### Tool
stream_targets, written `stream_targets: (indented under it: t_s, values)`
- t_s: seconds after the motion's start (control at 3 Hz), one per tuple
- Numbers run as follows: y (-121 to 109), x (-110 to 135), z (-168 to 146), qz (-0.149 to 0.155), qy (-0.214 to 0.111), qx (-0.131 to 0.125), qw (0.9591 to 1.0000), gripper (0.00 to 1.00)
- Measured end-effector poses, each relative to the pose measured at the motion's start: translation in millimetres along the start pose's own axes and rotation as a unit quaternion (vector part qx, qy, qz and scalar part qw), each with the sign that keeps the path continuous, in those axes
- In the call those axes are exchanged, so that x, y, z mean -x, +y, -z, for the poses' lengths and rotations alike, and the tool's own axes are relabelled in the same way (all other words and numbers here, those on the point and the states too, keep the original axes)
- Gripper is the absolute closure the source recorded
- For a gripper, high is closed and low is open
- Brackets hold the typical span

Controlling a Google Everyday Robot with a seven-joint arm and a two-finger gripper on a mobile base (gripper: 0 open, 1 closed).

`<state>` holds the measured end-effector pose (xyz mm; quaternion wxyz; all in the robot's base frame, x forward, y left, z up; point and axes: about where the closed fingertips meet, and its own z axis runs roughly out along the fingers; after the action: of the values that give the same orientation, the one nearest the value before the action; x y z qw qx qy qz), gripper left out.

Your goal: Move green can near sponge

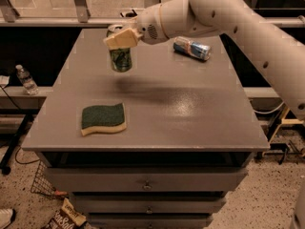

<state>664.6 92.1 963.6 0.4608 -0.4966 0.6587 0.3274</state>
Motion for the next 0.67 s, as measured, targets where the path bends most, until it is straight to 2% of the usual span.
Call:
stream_targets:
  t_s: [0.67]
  values:
    - [10.9, 0.6, -2.4, 0.004, 0.006, 0.008, 0.9999, 1.00]
